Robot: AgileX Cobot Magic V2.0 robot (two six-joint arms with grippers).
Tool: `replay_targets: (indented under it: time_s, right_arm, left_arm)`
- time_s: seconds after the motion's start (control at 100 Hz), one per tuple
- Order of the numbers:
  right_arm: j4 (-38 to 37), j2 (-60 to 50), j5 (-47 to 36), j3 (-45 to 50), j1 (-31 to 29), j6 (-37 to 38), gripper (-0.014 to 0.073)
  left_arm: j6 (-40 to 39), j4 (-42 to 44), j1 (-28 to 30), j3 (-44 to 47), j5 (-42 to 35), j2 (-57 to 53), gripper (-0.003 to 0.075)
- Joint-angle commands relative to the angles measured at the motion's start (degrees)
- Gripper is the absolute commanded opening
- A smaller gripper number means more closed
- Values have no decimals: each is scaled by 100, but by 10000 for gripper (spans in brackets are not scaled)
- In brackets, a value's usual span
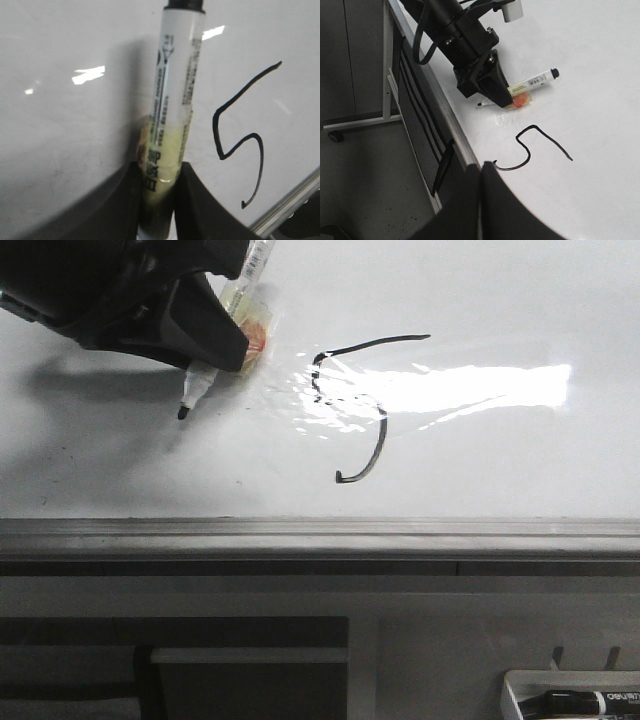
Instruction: Write number 5 on whiteboard
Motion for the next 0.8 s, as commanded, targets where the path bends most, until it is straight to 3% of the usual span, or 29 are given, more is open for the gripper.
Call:
replay_targets:
  time_s: [0.0,0.37,0.79]
  right_arm:
    - [19,5,-356,-193,-49,37,-58]
    - [-100,5,-393,-179,-49,244,-58]
    - [-100,5,-393,-179,-49,256,-58]
  left_arm:
    - [-66,4,86,-142,-402,-178,-21]
    - [-66,343,142,-142,-953,-120,-21]
    - [-66,421,142,38,-975,296,-21]
